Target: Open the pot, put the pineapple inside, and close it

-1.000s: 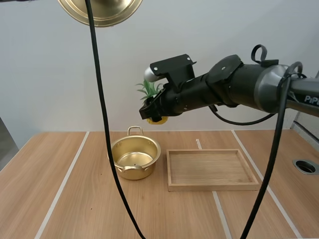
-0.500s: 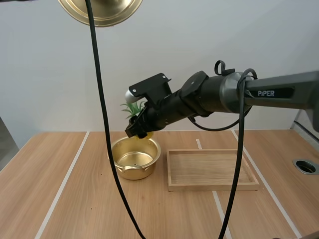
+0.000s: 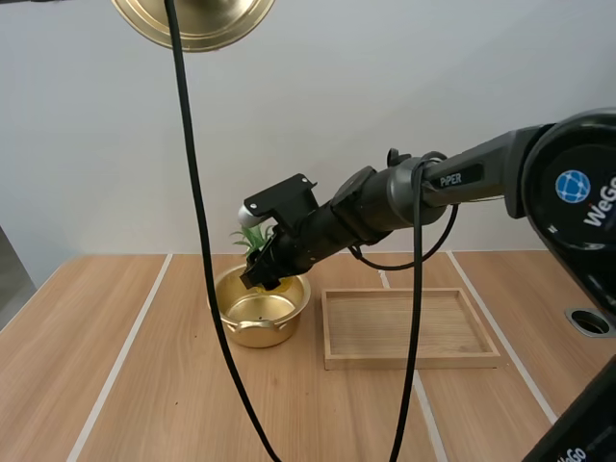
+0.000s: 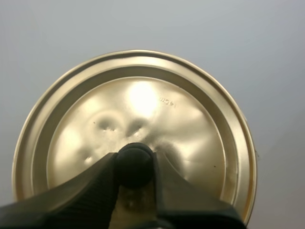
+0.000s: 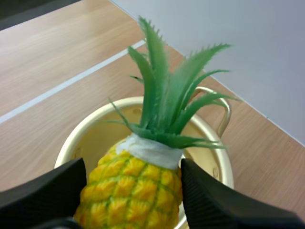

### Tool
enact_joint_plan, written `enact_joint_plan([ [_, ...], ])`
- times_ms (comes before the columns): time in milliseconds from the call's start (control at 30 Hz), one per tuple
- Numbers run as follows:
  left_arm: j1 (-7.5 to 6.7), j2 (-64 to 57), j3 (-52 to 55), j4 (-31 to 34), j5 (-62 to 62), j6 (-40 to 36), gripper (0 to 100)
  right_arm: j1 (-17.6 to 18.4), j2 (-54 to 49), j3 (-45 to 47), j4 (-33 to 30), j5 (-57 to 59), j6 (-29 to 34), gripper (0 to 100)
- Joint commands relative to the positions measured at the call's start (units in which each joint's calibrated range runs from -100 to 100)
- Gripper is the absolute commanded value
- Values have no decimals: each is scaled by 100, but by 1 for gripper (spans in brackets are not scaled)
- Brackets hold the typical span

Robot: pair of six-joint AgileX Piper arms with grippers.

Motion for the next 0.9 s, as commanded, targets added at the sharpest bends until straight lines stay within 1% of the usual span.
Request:
enact_joint_plan([
  [0, 3, -32, -64, -1, -184, -15, 0, 8, 190, -35, 223, -66, -291, 0],
  [233, 3, -32, -64, -1, -184, -15, 0, 8, 621, -35, 724, -66, -758, 0],
  [333, 3, -32, -64, -1, -184, -15, 0, 8, 791, -35, 800, -109, -883, 0],
  [633, 3, -32, -64, -1, -184, -15, 0, 8, 1159, -35, 800, -130, -946, 0],
  [767, 3, -32, -64, -1, -184, -15, 0, 8, 1288, -35, 951, -148, -1127, 0],
  [867, 3, -32, -64, -1, -184, -15, 0, 8, 1380, -35, 974, -148, -1127, 0],
])
